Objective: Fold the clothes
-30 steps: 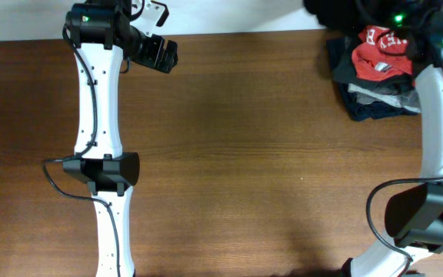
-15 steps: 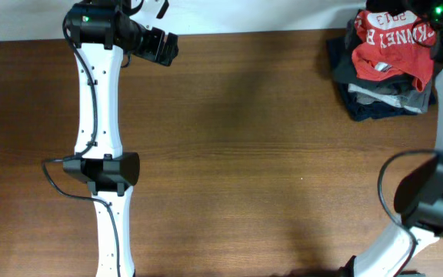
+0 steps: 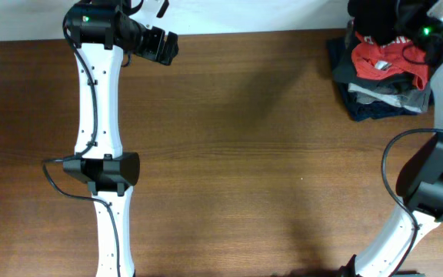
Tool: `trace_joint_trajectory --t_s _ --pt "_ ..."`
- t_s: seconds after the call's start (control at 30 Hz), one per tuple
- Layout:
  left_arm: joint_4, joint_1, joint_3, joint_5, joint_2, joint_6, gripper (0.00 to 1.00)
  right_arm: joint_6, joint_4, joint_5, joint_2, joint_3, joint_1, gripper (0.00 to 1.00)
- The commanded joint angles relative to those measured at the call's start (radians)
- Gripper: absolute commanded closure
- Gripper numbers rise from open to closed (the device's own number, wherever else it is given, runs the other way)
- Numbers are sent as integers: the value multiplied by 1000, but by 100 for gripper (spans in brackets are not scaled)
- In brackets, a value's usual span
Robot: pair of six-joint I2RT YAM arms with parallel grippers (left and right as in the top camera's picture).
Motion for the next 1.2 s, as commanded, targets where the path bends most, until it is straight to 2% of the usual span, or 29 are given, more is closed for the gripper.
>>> trace_joint_trajectory --t_s 0.0,0.1,0.13,0.33,0.43,0.6,0.7,0.83,1.17 --pt "13 -11 -1 12 17 16 1 4 -120 -42 -22 21 -44 88" --pt "17 -17 -1 12 17 16 1 -8 -260 -79 -23 21 -81 61" --pt "17 -19 -1 12 17 16 1 -15 -295 -100 -23 21 -92 55" --pt "35 -28 -1 13 17 14 1 -121 -421 -227 -74 21 -143 46" --pt "47 -31 -1 12 17 8 1 -150 -431 -228 -143 22 -152 30" --pt "54 -31 -1 12 17 8 1 -219 -443 -235 -301 23 -151 14" --pt "53 -31 -1 12 17 8 1 -249 -461 -253 -388 23 -138 11" --pt "53 -32 -1 12 17 8 1 -251 -486 -263 -463 23 -75 0" --pt "53 -32 -1 12 17 8 1 -248 -491 -282 -467 22 371 1"
